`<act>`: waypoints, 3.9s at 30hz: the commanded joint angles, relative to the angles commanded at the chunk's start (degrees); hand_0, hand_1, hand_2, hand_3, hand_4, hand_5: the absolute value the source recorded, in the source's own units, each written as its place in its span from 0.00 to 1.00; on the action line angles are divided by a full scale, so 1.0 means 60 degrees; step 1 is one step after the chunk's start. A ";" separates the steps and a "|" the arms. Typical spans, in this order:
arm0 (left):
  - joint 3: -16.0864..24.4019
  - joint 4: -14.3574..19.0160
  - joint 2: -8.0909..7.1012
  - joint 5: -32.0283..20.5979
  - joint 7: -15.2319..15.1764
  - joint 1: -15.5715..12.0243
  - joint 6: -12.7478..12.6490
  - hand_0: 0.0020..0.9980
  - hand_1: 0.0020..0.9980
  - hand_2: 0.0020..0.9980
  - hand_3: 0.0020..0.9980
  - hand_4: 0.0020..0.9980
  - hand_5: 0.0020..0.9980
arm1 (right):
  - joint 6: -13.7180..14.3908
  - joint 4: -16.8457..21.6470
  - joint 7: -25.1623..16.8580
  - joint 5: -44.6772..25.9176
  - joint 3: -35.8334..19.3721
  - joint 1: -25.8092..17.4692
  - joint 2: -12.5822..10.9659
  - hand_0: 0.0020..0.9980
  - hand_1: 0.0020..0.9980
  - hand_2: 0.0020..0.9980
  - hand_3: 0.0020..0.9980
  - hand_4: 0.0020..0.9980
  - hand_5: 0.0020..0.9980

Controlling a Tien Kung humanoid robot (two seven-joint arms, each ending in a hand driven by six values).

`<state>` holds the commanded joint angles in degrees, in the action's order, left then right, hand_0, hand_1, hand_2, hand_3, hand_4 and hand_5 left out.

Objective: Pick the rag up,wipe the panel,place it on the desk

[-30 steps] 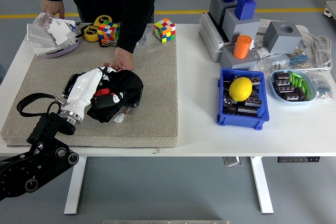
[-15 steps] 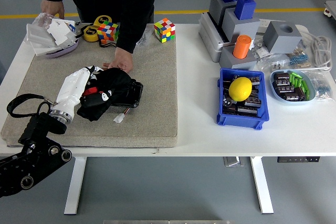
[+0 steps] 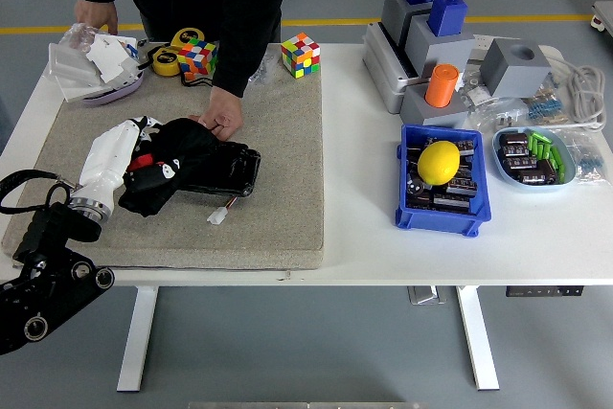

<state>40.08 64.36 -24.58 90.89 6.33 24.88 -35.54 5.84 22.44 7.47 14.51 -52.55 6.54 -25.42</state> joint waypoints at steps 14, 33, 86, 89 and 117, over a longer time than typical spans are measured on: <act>0.0836 -0.0567 -0.0268 0.0016 -0.0157 -0.0257 -0.0005 0.17 0.08 0.22 0.66 0.57 0.10 | 0.0001 -0.0002 0.0061 0.0036 -0.0069 -0.0017 -0.0007 0.72 0.63 0.67 0.61 1.00 0.61; 0.1502 -0.1078 -0.0447 0.0029 -0.0361 -0.0367 -0.0059 0.17 0.08 0.22 0.66 0.57 0.11 | 0.0023 0.0013 0.0095 0.0050 -0.0039 -0.0005 -0.0017 0.72 0.63 0.67 0.61 1.00 0.61; -0.0417 -0.0344 0.0138 0.0098 -0.0187 0.0332 -0.0118 0.17 0.08 0.21 0.66 0.57 0.10 | -0.0008 0.0032 0.0015 0.0027 -0.0047 0.0033 -0.0071 0.72 0.62 0.67 0.62 1.00 0.61; -0.0564 -0.0312 0.0188 0.0100 -0.0168 0.0375 -0.0117 0.17 0.08 0.21 0.66 0.57 0.10 | -0.0010 0.0036 0.0015 0.0022 -0.0045 0.0033 -0.0087 0.72 0.63 0.67 0.62 1.00 0.61; -0.1841 0.0681 0.0365 0.0418 0.0206 0.0888 -0.0005 0.17 0.08 0.21 0.67 0.57 0.11 | -0.0023 0.0014 0.0006 -0.0006 0.0080 0.0058 -0.0135 0.72 0.62 0.67 0.61 1.00 0.61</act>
<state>29.03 68.45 -22.39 93.40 7.57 30.20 -35.57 5.70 22.53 7.50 14.47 -52.07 6.88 -26.24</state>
